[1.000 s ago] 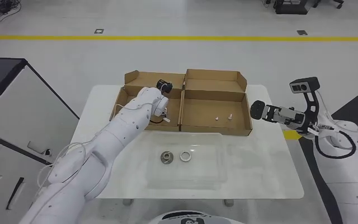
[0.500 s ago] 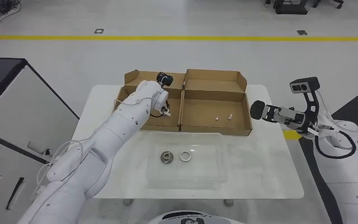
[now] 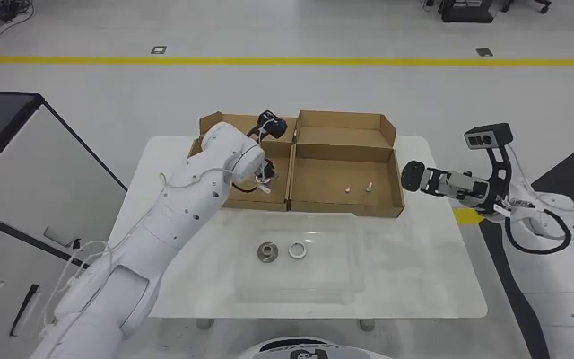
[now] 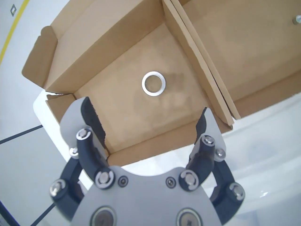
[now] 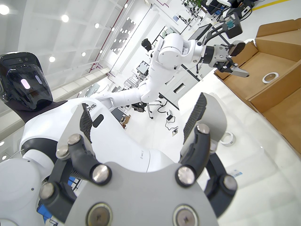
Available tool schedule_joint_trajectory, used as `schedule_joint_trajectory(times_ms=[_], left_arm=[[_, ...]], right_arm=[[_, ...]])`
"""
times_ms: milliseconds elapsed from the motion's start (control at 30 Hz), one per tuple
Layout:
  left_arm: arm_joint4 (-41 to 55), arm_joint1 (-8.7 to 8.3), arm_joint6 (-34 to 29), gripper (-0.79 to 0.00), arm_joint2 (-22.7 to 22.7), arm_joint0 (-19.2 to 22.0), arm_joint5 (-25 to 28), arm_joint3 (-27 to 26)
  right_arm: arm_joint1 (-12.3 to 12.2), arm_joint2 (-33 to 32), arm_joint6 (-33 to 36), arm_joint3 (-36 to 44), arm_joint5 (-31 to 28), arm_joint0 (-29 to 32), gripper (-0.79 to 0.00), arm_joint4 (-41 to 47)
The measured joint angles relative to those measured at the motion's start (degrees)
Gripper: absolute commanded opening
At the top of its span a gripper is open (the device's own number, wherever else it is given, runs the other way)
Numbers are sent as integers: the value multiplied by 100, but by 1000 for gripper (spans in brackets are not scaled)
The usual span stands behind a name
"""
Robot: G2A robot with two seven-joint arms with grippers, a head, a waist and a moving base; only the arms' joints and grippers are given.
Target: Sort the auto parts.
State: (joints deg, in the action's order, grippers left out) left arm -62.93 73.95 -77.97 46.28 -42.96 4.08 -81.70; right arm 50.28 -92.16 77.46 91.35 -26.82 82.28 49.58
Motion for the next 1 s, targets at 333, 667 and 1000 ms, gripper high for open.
schedule_joint_trajectory(times_ms=[333,667,1000], left_arm=[[125,-154,-592,0,164,-733,440,-1220],[666,-201,-713,0,341,-932,648,-1755],[1632,-277,-968,0,502,-1038,1256,-2295]], right_arm=[[0,0,0,0,0,0,0,0],[0,0,0,0,0,0,0,0],[0,0,0,0,0,0,0,0]])
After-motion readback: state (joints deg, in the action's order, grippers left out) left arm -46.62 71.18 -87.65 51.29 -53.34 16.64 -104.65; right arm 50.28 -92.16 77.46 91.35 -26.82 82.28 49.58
